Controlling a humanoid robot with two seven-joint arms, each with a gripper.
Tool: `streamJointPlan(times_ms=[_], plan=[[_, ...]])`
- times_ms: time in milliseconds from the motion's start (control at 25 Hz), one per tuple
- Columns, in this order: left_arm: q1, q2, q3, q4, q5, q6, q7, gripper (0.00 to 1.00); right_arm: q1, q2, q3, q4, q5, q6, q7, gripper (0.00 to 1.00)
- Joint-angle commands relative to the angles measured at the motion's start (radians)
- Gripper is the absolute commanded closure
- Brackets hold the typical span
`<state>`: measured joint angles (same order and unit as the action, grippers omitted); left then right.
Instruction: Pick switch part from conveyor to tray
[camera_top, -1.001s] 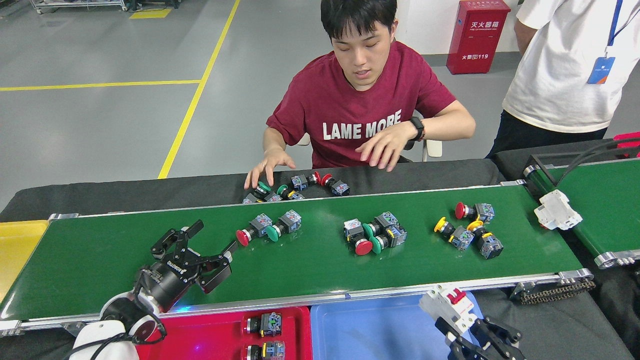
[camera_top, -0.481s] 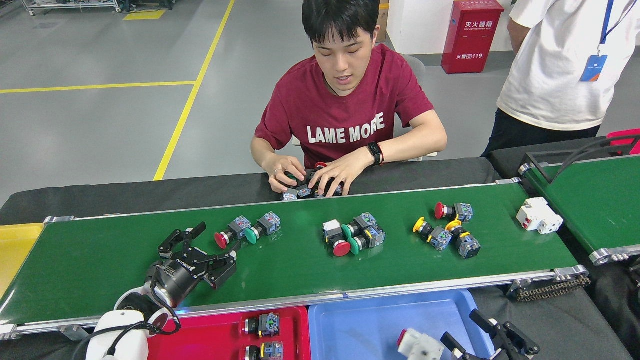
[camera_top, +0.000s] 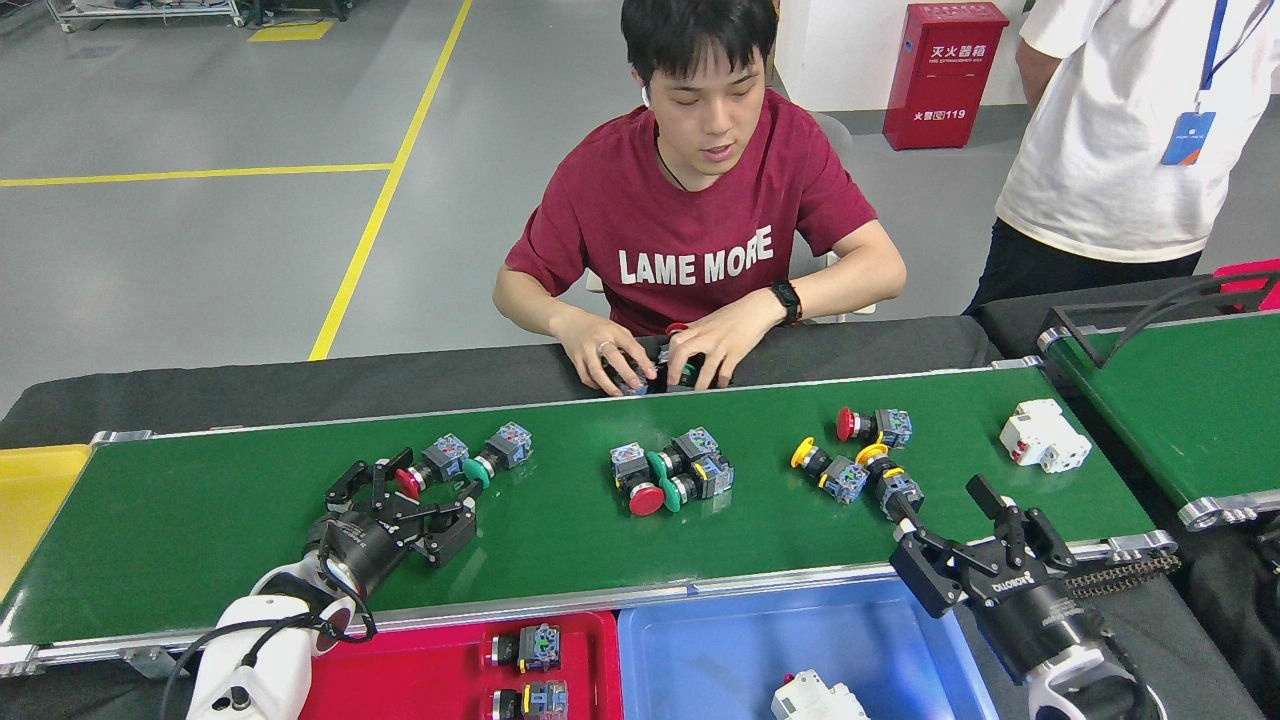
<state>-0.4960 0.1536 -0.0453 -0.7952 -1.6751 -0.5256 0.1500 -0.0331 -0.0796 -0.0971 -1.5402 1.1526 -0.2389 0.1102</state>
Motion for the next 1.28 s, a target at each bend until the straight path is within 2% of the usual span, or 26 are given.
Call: streamJointPlan(times_ms=[0, 80, 120, 200, 320, 481, 601, 641, 681, 721, 761, 801, 921, 1001, 1082, 1162, 1202, 1242], plan=[[-0.021, 0.001, 0.002, -0.007, 0.002, 0.018, 0.013, 0.29, 0.022, 0.004, 0.007, -0.012, 0.004, 0.032, -0.056, 0.03], [-0.019, 0.011, -0.002, -0.009, 0.002, 0.009, 0.028, 0.66, 0.108, 0.006, 0.010, -0.064, 0.006, 0.032, -0.079, 0.03], [-0.012, 0.017, -0.001, -0.013, 0.012, -0.011, 0.036, 0.92, 0.144, 0.006, 0.010, -0.100, 0.007, 0.033, -0.093, 0.04], [-0.003, 0.014, 0.005, -0.010, 0.020, -0.056, 0.037, 0.98, 0.200, 0.008, 0.010, -0.144, 0.009, 0.032, -0.106, 0.04], [0.067, 0.024, 0.001, -0.061, 0.021, -0.094, 0.077, 1.00, 0.254, 0.008, 0.011, -0.172, 0.025, 0.032, -0.115, 0.04], [0.247, 0.101, 0.019, -0.366, 0.040, -0.250, 0.100, 0.99, 0.268, 0.027, 0.011, -0.184, 0.044, 0.033, -0.119, 0.04], [0.429, 0.152, 0.062, -0.616, 0.103, -0.260, 0.099, 0.97, 0.257, 0.063, 0.011, -0.181, 0.084, 0.035, -0.118, 0.04], [0.499, 0.169, 0.076, -0.702, 0.120, -0.260, 0.099, 0.94, 0.251, 0.081, 0.013, -0.181, 0.099, 0.035, -0.116, 0.04], [0.566, 0.175, 0.087, -0.780, 0.133, -0.260, 0.097, 0.86, 0.240, 0.104, 0.016, -0.181, 0.120, 0.035, -0.115, 0.04], [0.614, 0.175, 0.096, -0.829, 0.138, -0.260, 0.097, 0.73, 0.234, 0.124, 0.020, -0.179, 0.139, 0.035, -0.112, 0.04], [0.663, 0.169, 0.110, -0.875, 0.138, -0.260, 0.094, 0.42, 0.226, 0.149, 0.031, -0.178, 0.168, 0.035, -0.112, 0.04], [0.700, 0.156, 0.131, -0.906, 0.138, -0.260, 0.094, 0.00, 0.219, 0.170, 0.043, -0.172, 0.199, 0.036, -0.112, 0.04], [0.757, 0.080, 0.174, -0.929, 0.141, -0.260, 0.095, 0.00, 0.171, 0.222, 0.086, -0.130, 0.265, 0.099, -0.112, 0.04], [0.766, 0.069, 0.193, -0.921, 0.143, -0.260, 0.097, 0.00, 0.114, 0.221, 0.151, -0.072, 0.282, 0.167, -0.112, 0.04], [0.784, 0.037, 0.269, -0.920, 0.144, -0.260, 0.097, 0.00, 0.048, 0.219, 0.221, 0.003, 0.283, 0.263, -0.113, 0.04], [0.807, -0.063, 0.375, -0.921, 0.137, -0.260, 0.092, 0.00, -0.025, 0.219, 0.272, 0.084, 0.283, 0.342, -0.115, 0.03], [0.812, -0.114, 0.432, -0.920, 0.133, -0.191, 0.091, 0.00, -0.068, 0.219, 0.298, 0.135, 0.282, 0.369, -0.115, 0.03], [0.820, -0.137, 0.466, -0.912, 0.129, -0.119, 0.091, 0.00, -0.106, 0.224, 0.318, 0.189, 0.280, 0.391, -0.115, 0.03]])
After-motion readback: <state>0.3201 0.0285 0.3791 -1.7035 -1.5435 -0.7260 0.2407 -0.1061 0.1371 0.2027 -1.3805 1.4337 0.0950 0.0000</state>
